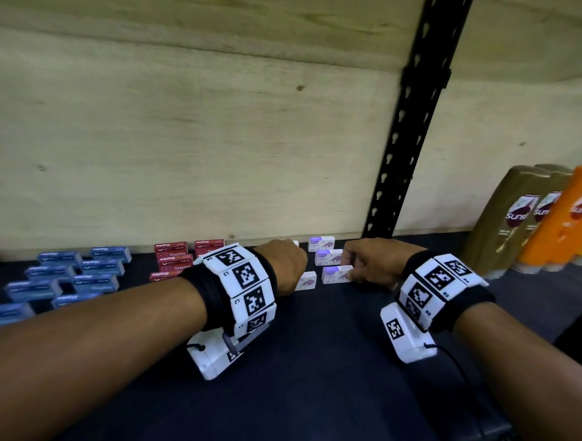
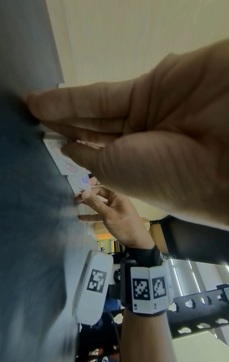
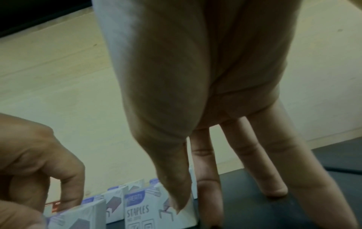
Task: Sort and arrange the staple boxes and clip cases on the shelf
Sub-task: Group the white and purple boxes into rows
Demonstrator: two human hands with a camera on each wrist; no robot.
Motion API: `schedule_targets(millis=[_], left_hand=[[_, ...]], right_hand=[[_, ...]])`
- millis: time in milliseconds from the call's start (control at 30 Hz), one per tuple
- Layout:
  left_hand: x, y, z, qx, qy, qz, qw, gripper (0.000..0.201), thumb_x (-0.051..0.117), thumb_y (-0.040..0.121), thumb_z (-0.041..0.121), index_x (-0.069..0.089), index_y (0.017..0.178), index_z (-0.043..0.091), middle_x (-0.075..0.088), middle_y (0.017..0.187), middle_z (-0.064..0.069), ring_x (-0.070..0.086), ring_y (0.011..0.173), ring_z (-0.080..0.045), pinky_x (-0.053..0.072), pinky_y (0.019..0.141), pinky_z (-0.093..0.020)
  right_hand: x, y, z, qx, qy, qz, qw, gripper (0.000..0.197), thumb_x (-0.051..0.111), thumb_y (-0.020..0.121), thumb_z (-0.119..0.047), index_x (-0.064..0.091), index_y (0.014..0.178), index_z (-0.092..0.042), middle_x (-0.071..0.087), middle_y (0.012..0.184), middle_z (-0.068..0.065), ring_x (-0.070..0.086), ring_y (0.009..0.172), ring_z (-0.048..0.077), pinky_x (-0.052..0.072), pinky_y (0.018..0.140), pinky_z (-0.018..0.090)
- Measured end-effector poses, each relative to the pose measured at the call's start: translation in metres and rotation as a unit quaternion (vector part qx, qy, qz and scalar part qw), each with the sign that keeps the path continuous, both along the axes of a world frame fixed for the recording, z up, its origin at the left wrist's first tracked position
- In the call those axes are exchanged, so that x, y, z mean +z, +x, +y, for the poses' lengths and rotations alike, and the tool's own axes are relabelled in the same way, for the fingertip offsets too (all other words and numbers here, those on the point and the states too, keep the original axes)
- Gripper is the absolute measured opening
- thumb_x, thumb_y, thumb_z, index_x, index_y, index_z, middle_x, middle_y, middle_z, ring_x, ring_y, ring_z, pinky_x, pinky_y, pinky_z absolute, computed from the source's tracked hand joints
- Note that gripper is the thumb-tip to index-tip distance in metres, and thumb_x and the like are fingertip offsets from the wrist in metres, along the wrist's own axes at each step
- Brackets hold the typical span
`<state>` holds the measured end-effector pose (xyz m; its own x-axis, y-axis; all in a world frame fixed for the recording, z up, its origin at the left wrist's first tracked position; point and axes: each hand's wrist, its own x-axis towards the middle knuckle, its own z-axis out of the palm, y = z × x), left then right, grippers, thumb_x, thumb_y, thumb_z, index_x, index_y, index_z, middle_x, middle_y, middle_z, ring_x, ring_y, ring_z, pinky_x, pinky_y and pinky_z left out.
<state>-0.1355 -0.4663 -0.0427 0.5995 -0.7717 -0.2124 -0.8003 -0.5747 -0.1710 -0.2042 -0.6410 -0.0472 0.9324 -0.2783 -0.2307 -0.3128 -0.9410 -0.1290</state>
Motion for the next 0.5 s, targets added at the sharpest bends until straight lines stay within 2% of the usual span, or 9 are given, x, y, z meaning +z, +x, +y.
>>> schedule_targets(millis=[67, 200, 300, 367, 433, 500], left_hand=[[-0.001, 0.000, 0.000, -0.001, 0.002, -0.003, 1.000, 0.024, 0.053, 0.098, 0.016, 0.061, 0.116, 0.004, 0.060, 0.115, -0.011, 0.061, 0.100, -0.027, 0.037, 0.069, -0.025], [0.000, 0.002, 0.000, 0.004, -0.007, 0.001, 1.000, 0.024, 0.054, 0.097, 0.016, 0.062, 0.116, 0.005, 0.062, 0.115, -0.011, 0.053, 0.082, -0.022, 0.037, 0.066, -0.026], [0.001, 0.004, 0.001, 0.009, -0.017, 0.013, 1.000, 0.030, 0.059, 0.095, 0.026, 0.061, 0.118, 0.006, 0.062, 0.113, -0.009, 0.050, 0.080, -0.020, 0.039, 0.067, -0.026], [0.003, 0.004, 0.003, 0.010, -0.015, 0.027, 0.999, 0.033, 0.064, 0.092, 0.033, 0.061, 0.112, 0.007, 0.061, 0.101, -0.006, 0.051, 0.076, -0.019, 0.040, 0.064, -0.027], [0.006, 0.005, 0.007, 0.016, -0.022, 0.038, 0.999, 0.028, 0.067, 0.089, 0.036, 0.059, 0.099, 0.011, 0.054, 0.081, 0.000, 0.048, 0.065, -0.014, 0.037, 0.055, -0.024], [0.011, 0.007, 0.015, 0.025, -0.036, 0.041, 0.998, 0.031, 0.068, 0.088, 0.038, 0.058, 0.099, 0.010, 0.053, 0.080, 0.001, 0.048, 0.064, -0.014, 0.033, 0.050, -0.023]], right_hand=[[-0.001, 0.001, -0.001, -0.002, -0.003, 0.002, 1.000, 0.012, 0.065, 0.092, -0.032, 0.055, 0.099, -0.031, 0.063, 0.082, -0.013, 0.055, 0.072, 0.004, 0.039, 0.058, 0.021], [-0.003, 0.002, -0.002, -0.002, -0.007, 0.003, 1.000, 0.017, 0.066, 0.091, -0.035, 0.052, 0.100, -0.033, 0.062, 0.085, -0.013, 0.056, 0.075, 0.008, 0.039, 0.059, 0.022], [-0.003, -0.001, -0.004, -0.008, 0.005, -0.004, 1.000, 0.037, 0.071, 0.087, -0.039, 0.044, 0.112, -0.033, 0.065, 0.093, -0.006, 0.054, 0.066, 0.007, 0.037, 0.054, 0.021], [-0.003, -0.002, -0.006, -0.012, 0.024, -0.013, 1.000, 0.049, 0.074, 0.085, -0.037, 0.038, 0.117, -0.031, 0.068, 0.093, 0.001, 0.053, 0.059, 0.008, 0.037, 0.052, 0.022], [-0.002, -0.005, -0.008, -0.013, 0.049, -0.016, 0.999, 0.053, 0.075, 0.084, -0.035, 0.035, 0.118, -0.030, 0.067, 0.086, 0.002, 0.052, 0.050, 0.008, 0.038, 0.051, 0.022], [0.002, -0.008, -0.009, -0.018, 0.085, -0.011, 0.996, 0.053, 0.075, 0.085, -0.034, 0.036, 0.120, -0.029, 0.064, 0.079, 0.001, 0.053, 0.048, 0.011, 0.042, 0.051, 0.025]])
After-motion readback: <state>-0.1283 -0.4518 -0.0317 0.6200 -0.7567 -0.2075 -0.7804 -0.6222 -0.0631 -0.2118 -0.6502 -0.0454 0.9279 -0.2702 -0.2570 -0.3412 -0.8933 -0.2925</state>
